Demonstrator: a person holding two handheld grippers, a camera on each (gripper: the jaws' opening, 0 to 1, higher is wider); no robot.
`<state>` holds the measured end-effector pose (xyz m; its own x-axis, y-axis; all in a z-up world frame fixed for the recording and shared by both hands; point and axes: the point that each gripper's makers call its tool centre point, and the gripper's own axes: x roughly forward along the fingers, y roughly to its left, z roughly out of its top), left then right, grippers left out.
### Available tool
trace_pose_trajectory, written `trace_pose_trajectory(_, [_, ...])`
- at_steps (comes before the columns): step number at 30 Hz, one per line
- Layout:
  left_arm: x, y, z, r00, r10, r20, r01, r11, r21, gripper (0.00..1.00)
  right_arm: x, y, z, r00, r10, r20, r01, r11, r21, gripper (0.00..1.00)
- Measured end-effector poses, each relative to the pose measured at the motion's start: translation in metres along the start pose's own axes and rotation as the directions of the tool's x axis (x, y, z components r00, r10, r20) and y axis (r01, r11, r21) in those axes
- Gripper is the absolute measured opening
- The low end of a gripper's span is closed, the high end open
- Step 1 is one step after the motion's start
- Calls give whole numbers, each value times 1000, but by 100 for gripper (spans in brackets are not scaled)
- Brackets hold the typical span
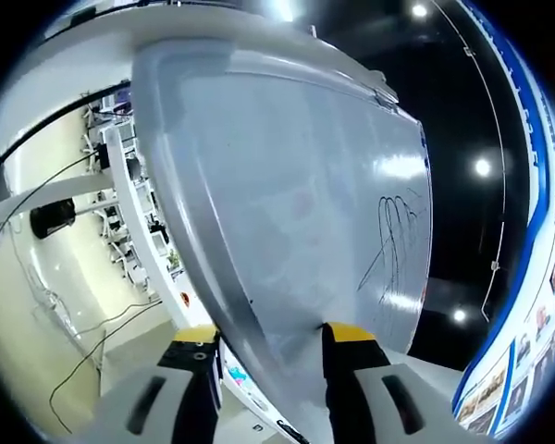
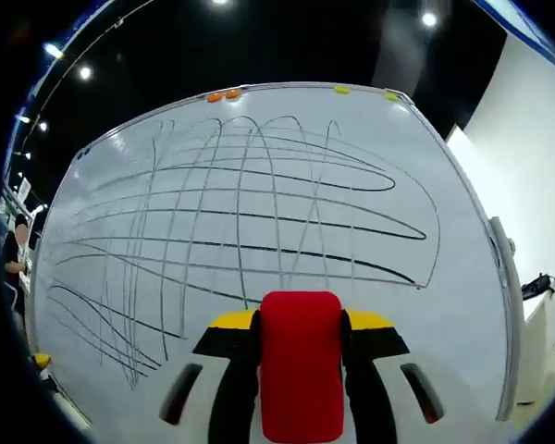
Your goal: Wipe the writing off the whiteboard with the eraser
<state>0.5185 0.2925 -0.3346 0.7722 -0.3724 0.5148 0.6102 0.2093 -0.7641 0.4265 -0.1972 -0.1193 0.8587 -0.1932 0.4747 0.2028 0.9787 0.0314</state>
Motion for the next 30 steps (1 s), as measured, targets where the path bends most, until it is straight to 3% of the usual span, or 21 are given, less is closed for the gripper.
trace_pose_trajectory(6, [0, 0, 0, 1000, -4, 2, 4, 1000, 0, 44, -3, 14, 2, 1000, 16, 9, -15, 999, -35, 36])
trace_pose_trajectory(20, [1, 1, 0, 999, -31, 19, 32, 999, -14, 43, -4, 29, 4, 1000, 13, 23, -13, 999, -33, 37])
trace_pose_trajectory(25, [-1, -3, -1, 1000, -28, -13, 27, 999, -47, 42, -5, 32, 5, 1000, 8, 31, -7, 1000, -27, 37])
trace_pose_trajectory(27, [-1, 0, -1, 998, -44, -50, 40, 997, -65, 41, -5, 32, 5, 1000, 3, 31, -3, 1000, -19, 37])
trace_pose_trajectory(30, [-4, 3, 3, 998, -16, -59, 15, 1000, -15, 40, -4, 36, 5, 1000, 15, 17, -15, 1000, -14, 37])
